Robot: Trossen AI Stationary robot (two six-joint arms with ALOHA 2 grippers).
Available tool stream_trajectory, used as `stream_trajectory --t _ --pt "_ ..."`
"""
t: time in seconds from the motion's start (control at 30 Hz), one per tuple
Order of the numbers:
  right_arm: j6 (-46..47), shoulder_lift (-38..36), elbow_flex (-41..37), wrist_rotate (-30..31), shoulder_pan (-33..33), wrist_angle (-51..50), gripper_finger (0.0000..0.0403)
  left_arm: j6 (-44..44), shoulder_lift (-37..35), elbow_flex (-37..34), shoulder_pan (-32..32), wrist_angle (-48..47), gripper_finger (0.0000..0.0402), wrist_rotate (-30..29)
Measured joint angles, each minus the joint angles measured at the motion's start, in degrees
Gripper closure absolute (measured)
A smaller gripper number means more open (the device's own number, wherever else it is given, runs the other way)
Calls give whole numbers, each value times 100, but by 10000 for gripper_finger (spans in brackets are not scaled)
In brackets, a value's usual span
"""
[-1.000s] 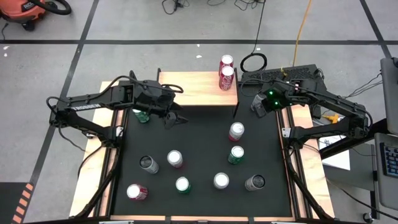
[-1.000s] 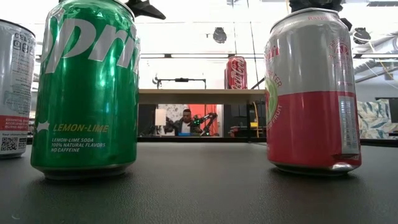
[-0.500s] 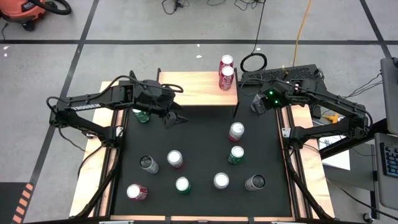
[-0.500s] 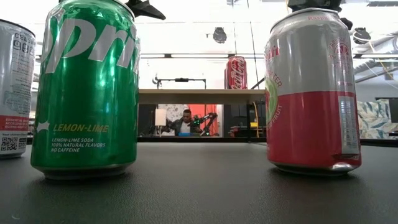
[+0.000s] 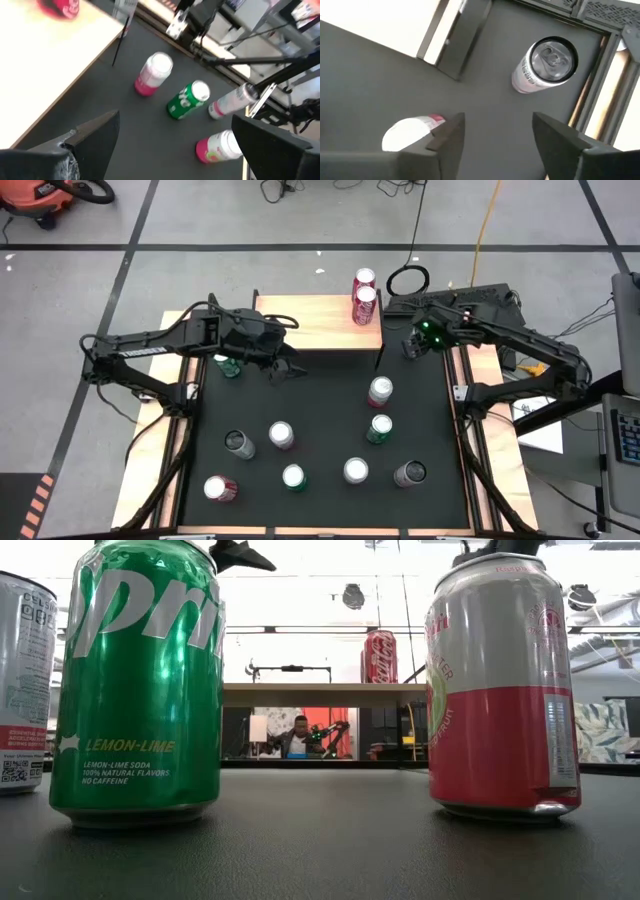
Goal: Place canned beverage on shelf
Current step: Put the top white pink soda can on the shelf
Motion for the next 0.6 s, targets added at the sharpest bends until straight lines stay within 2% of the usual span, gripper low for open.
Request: stream_trajectory --t 0.3,0.6 --pt "-609 422 0 -854 -795 249 103 -54 21 -9 -48 -42 15 9" --pt "-1459 786 0 -885 -1705 199 52 -147 19 -8 -48 -42 15 33"
